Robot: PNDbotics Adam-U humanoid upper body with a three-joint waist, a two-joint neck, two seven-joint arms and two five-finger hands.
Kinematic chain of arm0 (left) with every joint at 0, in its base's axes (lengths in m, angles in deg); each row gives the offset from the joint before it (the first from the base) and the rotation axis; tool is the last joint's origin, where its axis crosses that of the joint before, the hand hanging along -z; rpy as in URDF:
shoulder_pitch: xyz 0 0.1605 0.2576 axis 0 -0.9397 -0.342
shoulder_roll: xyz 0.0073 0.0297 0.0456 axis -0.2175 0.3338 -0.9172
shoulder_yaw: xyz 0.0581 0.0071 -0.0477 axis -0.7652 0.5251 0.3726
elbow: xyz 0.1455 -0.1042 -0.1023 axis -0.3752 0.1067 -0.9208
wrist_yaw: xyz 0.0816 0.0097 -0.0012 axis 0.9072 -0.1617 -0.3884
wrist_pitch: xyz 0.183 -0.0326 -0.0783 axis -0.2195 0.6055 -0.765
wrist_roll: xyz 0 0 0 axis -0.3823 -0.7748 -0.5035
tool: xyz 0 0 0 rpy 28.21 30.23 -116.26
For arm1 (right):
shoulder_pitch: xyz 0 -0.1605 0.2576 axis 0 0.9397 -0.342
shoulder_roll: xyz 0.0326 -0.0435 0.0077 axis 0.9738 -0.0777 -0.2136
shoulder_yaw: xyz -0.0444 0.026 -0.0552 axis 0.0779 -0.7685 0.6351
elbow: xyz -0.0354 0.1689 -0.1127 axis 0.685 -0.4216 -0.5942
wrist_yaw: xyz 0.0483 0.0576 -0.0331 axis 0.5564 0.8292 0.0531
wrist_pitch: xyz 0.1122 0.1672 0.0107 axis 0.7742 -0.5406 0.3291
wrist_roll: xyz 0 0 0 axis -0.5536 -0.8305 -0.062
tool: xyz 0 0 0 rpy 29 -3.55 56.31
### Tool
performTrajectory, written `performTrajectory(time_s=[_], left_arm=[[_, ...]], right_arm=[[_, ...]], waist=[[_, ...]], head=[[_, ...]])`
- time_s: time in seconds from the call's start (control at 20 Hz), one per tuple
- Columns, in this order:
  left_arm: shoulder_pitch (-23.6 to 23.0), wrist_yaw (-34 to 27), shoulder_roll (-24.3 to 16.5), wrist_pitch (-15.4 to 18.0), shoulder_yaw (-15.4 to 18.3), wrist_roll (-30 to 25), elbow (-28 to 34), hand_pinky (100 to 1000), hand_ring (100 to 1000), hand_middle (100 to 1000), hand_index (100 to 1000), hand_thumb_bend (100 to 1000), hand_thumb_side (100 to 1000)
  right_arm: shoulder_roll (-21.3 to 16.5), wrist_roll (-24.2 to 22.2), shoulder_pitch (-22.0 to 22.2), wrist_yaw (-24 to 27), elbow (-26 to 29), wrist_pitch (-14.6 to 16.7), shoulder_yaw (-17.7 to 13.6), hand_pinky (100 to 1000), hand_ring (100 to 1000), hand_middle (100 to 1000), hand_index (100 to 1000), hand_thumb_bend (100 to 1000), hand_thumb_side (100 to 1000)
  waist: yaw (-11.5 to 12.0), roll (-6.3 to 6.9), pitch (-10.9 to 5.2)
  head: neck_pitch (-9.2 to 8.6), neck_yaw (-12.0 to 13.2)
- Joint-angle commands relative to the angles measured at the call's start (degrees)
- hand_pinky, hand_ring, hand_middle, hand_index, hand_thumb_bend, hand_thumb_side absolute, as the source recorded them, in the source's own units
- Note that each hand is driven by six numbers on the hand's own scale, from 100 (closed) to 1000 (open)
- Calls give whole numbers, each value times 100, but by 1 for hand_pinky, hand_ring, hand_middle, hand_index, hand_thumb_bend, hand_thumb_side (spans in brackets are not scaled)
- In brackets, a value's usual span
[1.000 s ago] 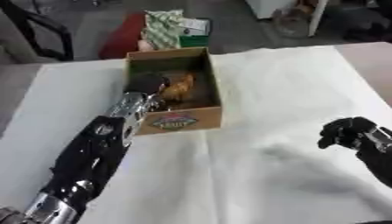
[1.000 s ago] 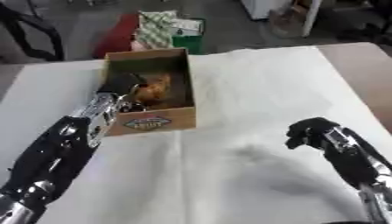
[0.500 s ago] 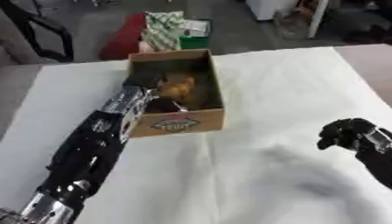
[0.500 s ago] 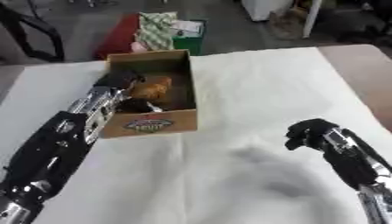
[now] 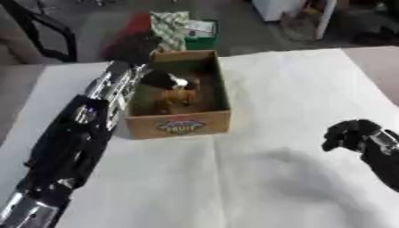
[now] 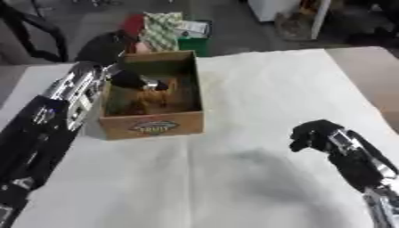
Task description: Pick up objects on the table and place them in the box.
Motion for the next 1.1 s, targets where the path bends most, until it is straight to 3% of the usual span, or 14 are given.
performTrajectory(time_s=[0.05,0.35,0.5,0.6,0.8,1.1], left_arm=[[-9,-223,-402,-3,135,-106,866,909,951,938,939,1000,767],[-674,-1096,-884,-315,495,205,2589,858,911,901,919,982,578],[-1195,-1810,-1022,-552,630,661,3314,819,875,864,904,830,555],[-1524,-2362,-1089,-679,676,971,3662,798,855,843,894,776,537],[-2217,-3352,-1117,-813,751,1718,4226,730,790,787,860,499,473],[-3076,-4561,-1035,-402,830,2680,4487,669,723,740,837,332,439]], right_arm=[[-68,30,-31,-13,64,15,-76,625,607,601,716,100,942],[-62,69,22,-28,65,8,-120,625,606,601,715,100,944],[-52,79,30,-25,72,4,-134,625,606,600,715,100,942],[-54,89,42,-25,72,3,-146,625,606,600,716,100,943],[-59,107,68,-41,72,-2,-167,625,606,600,715,100,949],[-68,105,58,-51,83,-11,-164,624,606,599,715,100,950]], waist=[[30,-33,-98],[180,-44,-112],[249,-61,-117],[274,-63,-123],[322,-53,-102],[382,-37,-76]], head=[[-43,-56],[-39,-156],[-43,-205],[-50,-218],[-53,-254],[-27,-282]])
